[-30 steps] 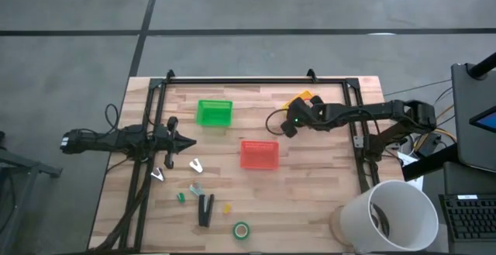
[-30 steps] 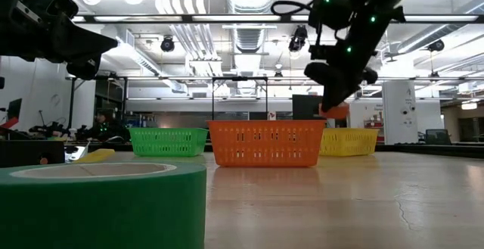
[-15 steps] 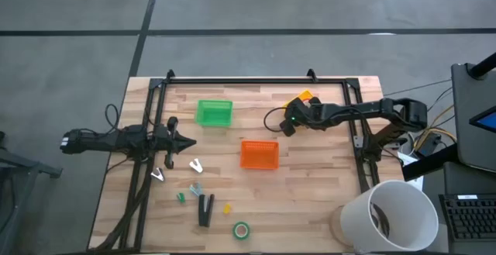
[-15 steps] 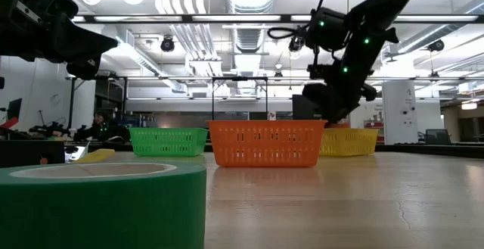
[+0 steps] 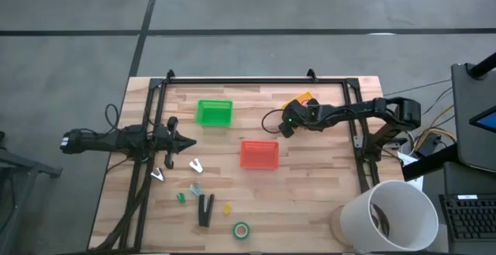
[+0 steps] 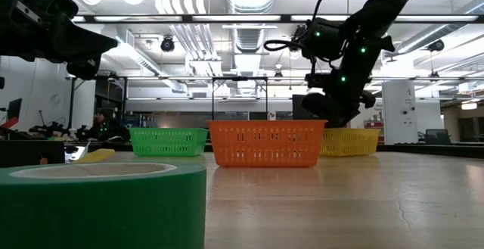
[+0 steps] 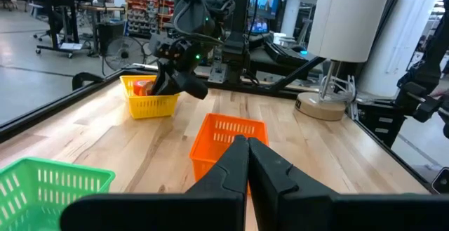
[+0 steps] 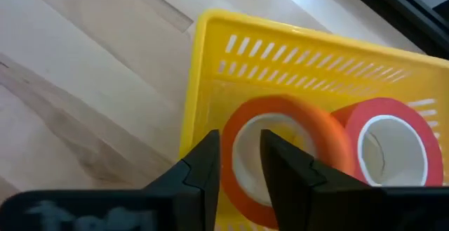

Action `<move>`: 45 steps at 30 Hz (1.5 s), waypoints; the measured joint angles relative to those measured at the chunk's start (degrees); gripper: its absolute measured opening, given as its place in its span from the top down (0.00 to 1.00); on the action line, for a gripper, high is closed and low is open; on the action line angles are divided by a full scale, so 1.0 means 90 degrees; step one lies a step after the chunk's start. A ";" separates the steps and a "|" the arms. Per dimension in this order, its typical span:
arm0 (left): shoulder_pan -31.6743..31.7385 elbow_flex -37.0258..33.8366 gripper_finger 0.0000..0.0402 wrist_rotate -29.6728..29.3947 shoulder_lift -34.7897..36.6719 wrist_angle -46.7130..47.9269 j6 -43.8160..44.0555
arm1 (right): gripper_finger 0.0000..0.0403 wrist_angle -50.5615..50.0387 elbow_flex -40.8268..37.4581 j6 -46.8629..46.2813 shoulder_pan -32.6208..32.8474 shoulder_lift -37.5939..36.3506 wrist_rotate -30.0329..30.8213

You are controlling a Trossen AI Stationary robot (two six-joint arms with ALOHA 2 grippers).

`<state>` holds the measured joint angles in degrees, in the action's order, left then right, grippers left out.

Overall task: Pick and place Stapler, Stapler remover, tape
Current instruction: Put the orange tape into the yellow bin, then put the green tape into the yellow bin

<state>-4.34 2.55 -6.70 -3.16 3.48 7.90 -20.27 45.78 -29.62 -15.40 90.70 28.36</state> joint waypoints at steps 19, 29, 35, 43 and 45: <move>0.0000 0.0000 0.98 0.0000 0.0000 -0.0002 0.0002 | 0.58 -0.0125 0.0585 0.0456 0.0566 -0.0052 -0.0172; 0.0000 0.0000 0.98 0.0000 0.0001 -0.0001 0.0001 | 0.64 -0.0551 0.1023 0.0601 0.1239 -0.0241 -0.0197; 0.0002 0.0000 0.98 0.0002 0.0002 -0.0002 0.0002 | 0.66 -0.0257 0.1189 0.0819 0.2119 -0.0243 -0.1121; 0.0002 0.0000 0.98 0.0002 0.0002 0.0000 0.0000 | 0.67 0.1275 0.1195 0.0796 0.3601 -0.0231 -0.2154; 0.0000 0.0000 0.98 0.0000 0.0002 -0.0002 0.0000 | 0.67 0.1623 0.1216 0.0830 0.3926 -0.0170 -0.2157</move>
<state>-4.34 2.55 -6.70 -3.14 3.46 7.90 -5.67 56.72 -22.15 19.93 89.17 8.95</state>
